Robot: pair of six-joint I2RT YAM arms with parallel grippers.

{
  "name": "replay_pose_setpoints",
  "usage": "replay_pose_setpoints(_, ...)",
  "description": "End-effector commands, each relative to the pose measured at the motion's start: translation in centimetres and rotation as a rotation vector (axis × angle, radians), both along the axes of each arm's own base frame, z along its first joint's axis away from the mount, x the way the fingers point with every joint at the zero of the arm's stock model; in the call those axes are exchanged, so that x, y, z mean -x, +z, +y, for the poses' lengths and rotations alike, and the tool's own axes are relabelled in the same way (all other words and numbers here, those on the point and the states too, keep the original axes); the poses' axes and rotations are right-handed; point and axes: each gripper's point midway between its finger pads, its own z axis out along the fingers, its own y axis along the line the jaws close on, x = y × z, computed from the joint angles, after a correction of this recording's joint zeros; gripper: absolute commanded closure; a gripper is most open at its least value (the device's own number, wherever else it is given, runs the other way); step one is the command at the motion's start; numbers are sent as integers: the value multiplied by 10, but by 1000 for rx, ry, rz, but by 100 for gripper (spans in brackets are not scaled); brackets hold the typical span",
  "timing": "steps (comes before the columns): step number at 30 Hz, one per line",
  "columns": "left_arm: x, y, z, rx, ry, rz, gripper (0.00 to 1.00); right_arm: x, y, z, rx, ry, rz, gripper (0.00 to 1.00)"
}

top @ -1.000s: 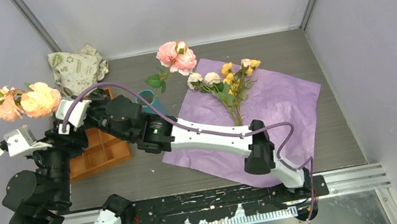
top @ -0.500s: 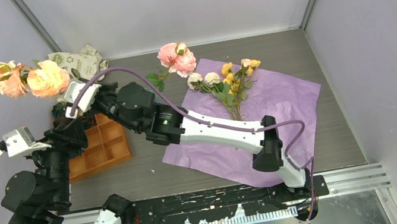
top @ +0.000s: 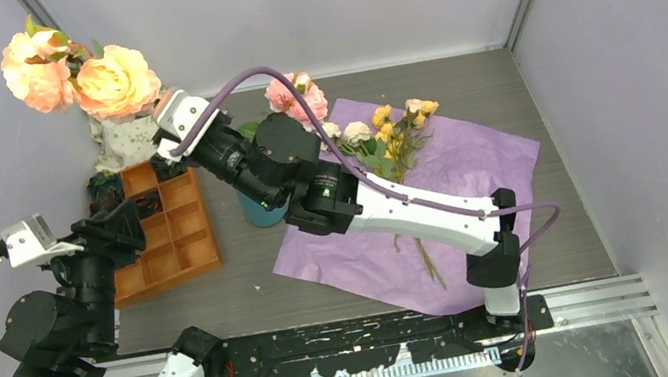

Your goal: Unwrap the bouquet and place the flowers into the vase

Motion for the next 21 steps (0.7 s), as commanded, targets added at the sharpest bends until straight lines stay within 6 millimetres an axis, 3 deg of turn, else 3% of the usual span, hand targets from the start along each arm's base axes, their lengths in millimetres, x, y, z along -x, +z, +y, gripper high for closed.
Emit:
replay_pose_setpoints(1,7,10,6,31,10,-32,48,6,20,-16,-95,16,26,99)
replay_pose_setpoints(11,8,6,8,24,22,-24,48,-4,-21,0,-87,11,103,99)
replay_pose_setpoints(21,3,4,4,21,15,-12,47,-50,-75,0,-103,-31,251,99)
